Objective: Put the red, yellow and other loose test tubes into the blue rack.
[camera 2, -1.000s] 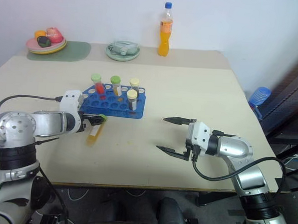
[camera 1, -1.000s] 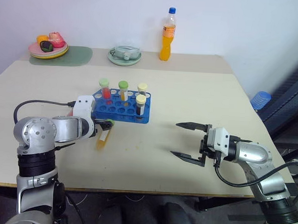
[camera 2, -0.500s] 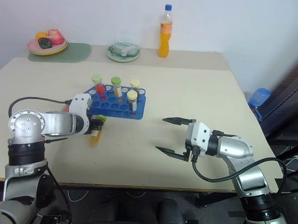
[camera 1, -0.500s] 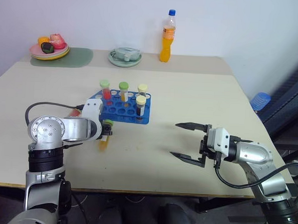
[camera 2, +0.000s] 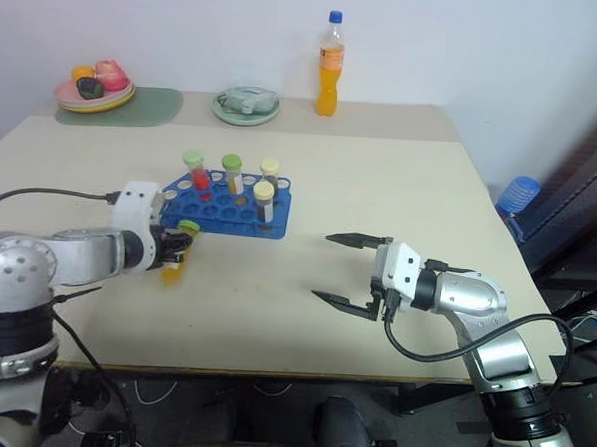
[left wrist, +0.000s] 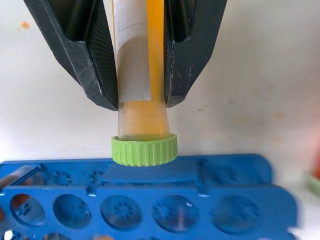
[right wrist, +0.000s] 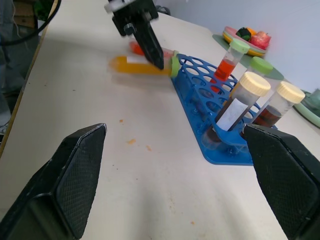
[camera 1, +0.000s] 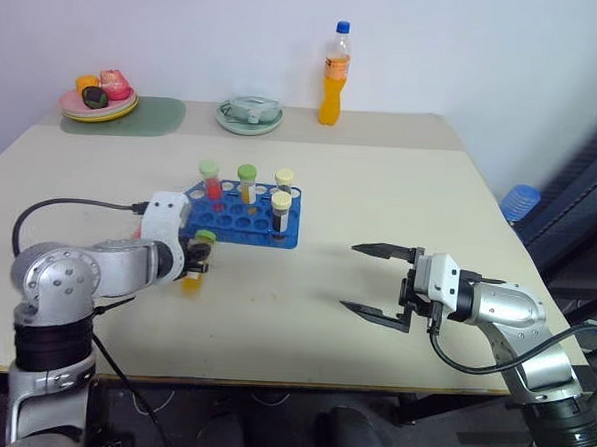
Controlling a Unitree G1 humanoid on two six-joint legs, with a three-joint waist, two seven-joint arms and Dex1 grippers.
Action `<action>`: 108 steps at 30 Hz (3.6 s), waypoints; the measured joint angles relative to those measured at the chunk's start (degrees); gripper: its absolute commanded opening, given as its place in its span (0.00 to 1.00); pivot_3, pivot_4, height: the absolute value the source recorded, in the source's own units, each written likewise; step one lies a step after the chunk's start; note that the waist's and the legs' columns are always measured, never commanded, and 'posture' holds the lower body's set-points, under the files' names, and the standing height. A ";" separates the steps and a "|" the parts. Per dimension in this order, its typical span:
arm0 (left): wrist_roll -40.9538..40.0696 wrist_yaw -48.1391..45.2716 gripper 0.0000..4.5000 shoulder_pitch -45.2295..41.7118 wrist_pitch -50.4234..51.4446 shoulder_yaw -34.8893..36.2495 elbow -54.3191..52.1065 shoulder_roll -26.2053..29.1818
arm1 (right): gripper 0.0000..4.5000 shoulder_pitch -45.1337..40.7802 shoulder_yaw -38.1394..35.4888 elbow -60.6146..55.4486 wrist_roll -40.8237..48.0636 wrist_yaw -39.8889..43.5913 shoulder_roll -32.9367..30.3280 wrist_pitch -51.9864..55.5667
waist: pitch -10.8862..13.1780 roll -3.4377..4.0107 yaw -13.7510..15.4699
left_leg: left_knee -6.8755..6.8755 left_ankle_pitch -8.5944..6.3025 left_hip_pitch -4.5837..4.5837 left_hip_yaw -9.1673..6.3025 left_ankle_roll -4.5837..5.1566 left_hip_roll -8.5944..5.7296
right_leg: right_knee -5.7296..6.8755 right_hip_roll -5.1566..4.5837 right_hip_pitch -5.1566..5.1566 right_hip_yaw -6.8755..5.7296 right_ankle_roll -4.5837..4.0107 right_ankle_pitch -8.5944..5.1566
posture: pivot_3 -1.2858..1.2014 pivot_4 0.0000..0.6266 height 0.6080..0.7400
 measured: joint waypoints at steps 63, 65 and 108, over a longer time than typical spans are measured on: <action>48.84 -45.94 0.16 -4.66 -108.14 -12.73 47.67 -21.99 | 1.00 -0.61 -0.12 -1.69 -1.38 -4.77 0.44 1.56 | 3.62 0.25 1.65 | 0.02 -0.53 0.76 0.09 0.92 0.09 | -0.45 0.00 0.88 0.07 -0.34 -0.13 | 0.52 0.24 1.00; 48.44 -46.78 0.16 -4.18 -108.45 -12.71 47.66 -22.05 | 1.00 -0.44 -0.19 -2.23 -1.38 -4.98 0.40 1.99 | 3.62 0.25 1.68 | 0.02 -0.55 0.75 0.10 0.95 0.09 | -0.51 -0.01 0.90 0.07 -0.34 -0.13 | 0.52 0.24 1.00; 36.13 -32.77 0.98 4.04 -62.52 1.67 18.35 0.83 | 1.00 -3.17 0.47 -0.93 -1.39 -4.97 2.67 4.05 | 4.82 0.36 1.48 | 0.00 -0.63 0.51 0.11 1.09 0.08 | -0.74 -0.11 0.73 0.03 -0.36 -0.14 | 0.52 0.24 1.00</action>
